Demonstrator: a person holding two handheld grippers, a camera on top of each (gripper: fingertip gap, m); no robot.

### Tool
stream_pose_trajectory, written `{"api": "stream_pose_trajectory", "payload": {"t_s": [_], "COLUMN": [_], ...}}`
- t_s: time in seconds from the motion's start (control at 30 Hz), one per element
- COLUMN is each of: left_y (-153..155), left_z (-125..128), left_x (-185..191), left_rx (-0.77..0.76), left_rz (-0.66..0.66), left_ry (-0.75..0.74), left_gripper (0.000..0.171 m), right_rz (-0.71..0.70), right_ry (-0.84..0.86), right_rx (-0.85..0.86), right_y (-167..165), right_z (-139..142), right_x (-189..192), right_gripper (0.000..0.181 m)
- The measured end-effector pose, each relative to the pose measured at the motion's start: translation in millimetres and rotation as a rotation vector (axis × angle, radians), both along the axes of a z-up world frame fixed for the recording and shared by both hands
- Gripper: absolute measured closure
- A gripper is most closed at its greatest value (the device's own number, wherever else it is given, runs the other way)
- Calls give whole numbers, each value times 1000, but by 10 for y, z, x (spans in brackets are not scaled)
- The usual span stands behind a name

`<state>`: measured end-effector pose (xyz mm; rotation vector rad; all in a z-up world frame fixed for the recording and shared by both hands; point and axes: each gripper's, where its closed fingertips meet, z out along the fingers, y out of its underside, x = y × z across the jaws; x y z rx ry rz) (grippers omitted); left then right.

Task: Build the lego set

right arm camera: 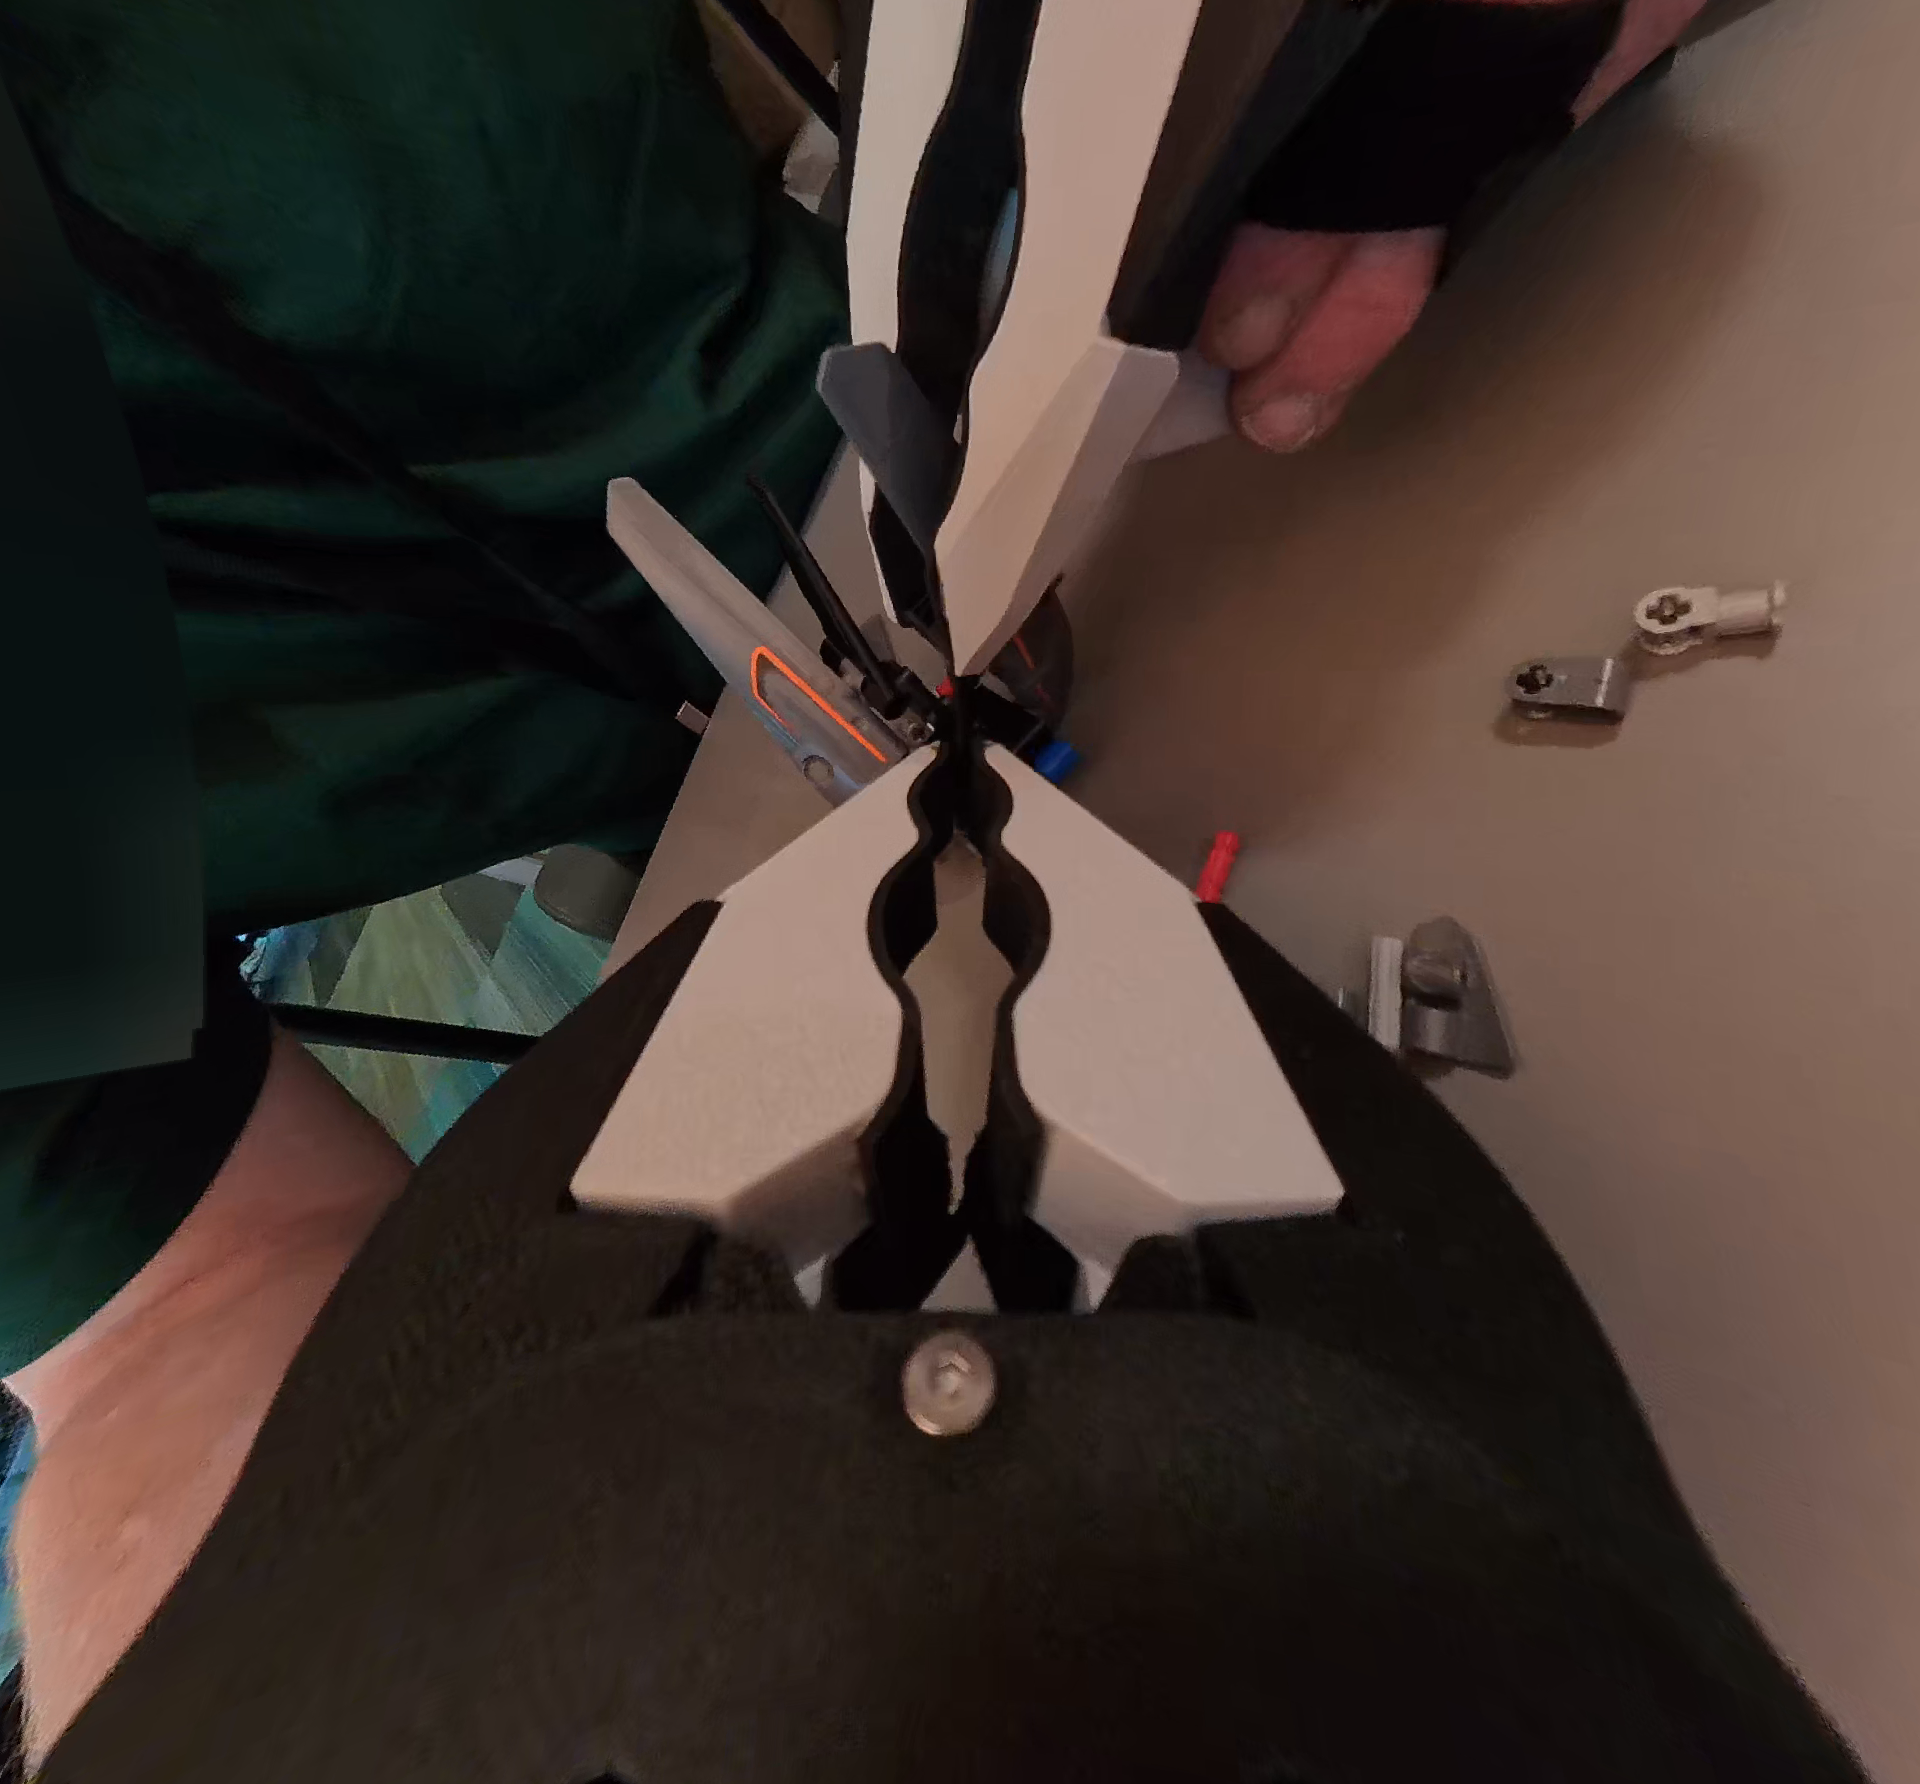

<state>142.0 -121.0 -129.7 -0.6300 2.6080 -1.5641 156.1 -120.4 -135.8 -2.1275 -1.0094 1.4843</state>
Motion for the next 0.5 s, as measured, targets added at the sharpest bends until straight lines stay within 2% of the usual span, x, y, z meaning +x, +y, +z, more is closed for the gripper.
{"api": "stream_pose_trajectory", "payload": {"t_s": [0.5], "left_y": [6], "left_z": [-19], "left_x": [-28], "left_rx": [1], "left_rz": [0], "left_ry": [-10], "left_gripper": [158], "right_rz": [8], "right_ry": [27], "right_rx": [5], "right_y": [21], "right_z": [-7], "right_x": [-31], "right_gripper": [181]}}
